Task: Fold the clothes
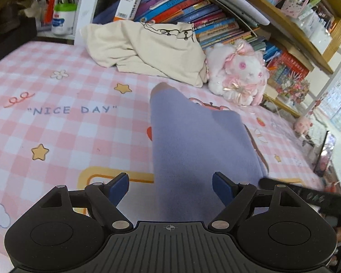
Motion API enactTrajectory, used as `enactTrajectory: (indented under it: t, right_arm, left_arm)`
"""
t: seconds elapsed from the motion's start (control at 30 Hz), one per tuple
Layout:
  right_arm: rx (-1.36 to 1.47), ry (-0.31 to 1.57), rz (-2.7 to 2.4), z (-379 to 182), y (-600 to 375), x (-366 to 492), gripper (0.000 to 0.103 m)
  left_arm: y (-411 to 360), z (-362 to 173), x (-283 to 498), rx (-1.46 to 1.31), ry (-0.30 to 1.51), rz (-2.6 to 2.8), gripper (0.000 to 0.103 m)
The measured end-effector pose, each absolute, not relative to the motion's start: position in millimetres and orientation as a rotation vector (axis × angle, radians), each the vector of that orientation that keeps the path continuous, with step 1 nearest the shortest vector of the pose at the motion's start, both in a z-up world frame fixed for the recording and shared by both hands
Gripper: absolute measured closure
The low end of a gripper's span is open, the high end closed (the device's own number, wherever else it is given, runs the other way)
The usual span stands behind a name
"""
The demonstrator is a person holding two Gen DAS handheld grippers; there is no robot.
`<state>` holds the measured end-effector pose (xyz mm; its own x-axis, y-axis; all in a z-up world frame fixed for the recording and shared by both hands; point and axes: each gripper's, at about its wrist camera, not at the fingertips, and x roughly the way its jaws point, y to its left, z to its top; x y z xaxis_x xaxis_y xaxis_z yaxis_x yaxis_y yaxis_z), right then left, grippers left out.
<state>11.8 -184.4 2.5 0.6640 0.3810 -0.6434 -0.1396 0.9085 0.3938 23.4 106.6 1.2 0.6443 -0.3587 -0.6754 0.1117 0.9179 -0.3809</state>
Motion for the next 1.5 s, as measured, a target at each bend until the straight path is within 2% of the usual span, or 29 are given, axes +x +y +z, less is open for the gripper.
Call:
enactTrajectory:
  t: [0.03,0.27,0.5,0.57,0.67,0.7,0.73,0.83,0.9,1.03,1.13,1.27,1.37,1.43,1.5]
  right_arm:
    - [0.356,0.788,0.291,5.6,-188.0,10.8,0.050]
    - [0.400,0.934,0.244,-6.6,-197.8,23.9,0.048]
    - [0.518,0.978,0.245,-20.8,-202.1,29.1,0.047]
    - [0.545,0.985,0.245,-23.3,-201.8,30.2,0.046]
    - [0.508,0.973,0.252,-20.8,-194.1,29.5,0.061]
    - [0.453,0.946,0.259,-16.2,-188.6,26.4,0.071]
    - [0.392,0.914,0.271,-10.6,-182.3,21.3,0.076]
    - [0.245,0.831,0.308,2.8,-167.4,5.0,0.083]
    - [0.258,0.842,0.316,0.5,-170.3,1.3,0.083]
    - [0.359,0.911,0.283,-10.0,-186.6,10.0,0.058]
    - [0.415,0.957,0.279,-15.3,-195.3,18.6,0.051]
    - [0.540,1.013,0.314,-28.2,-206.2,27.8,0.049]
    - [0.537,1.017,0.340,-29.5,-200.2,30.0,0.064]
    - [0.397,0.962,0.347,-17.5,-184.2,22.3,0.074]
    - [0.226,0.882,0.361,-3.3,-165.4,9.7,0.076]
  left_arm:
    - [109.2,0.2,25.0,-0.338,0.839,-0.281,0.020]
    - [118.0,-17.8,47.1,-0.509,0.962,-0.353,0.020]
    - [112.0,-30.0,59.4,-0.535,1.016,-0.388,0.022]
    - [112.1,-32.6,61.8,-0.554,1.012,-0.398,0.030]
    - [107.2,-31.4,61.8,-0.533,1.014,-0.389,0.037]
    - [102.9,-28.3,59.8,-0.492,1.005,-0.388,0.042]
    - [97.5,-22.9,55.9,-0.438,0.988,-0.389,0.051]
    - [84.8,-8.3,42.2,-0.304,0.937,-0.403,0.054]
    - [86.0,-8.9,40.8,-0.295,0.955,-0.416,0.052]
    - [105.0,-22.6,53.1,-0.437,1.028,-0.417,0.042]
    - [114.5,-31.1,61.2,-0.512,1.064,-0.426,0.036]
    - [118.0,-36.3,65.4,-0.564,1.055,-0.453,0.039]
    - [109.9,-36.3,66.4,-0.540,1.051,-0.459,0.047]
    - [96.3,-27.7,60.2,-0.429,1.019,-0.444,0.052]
    - [83.8,-17.7,50.2,-0.309,0.970,-0.441,0.054]
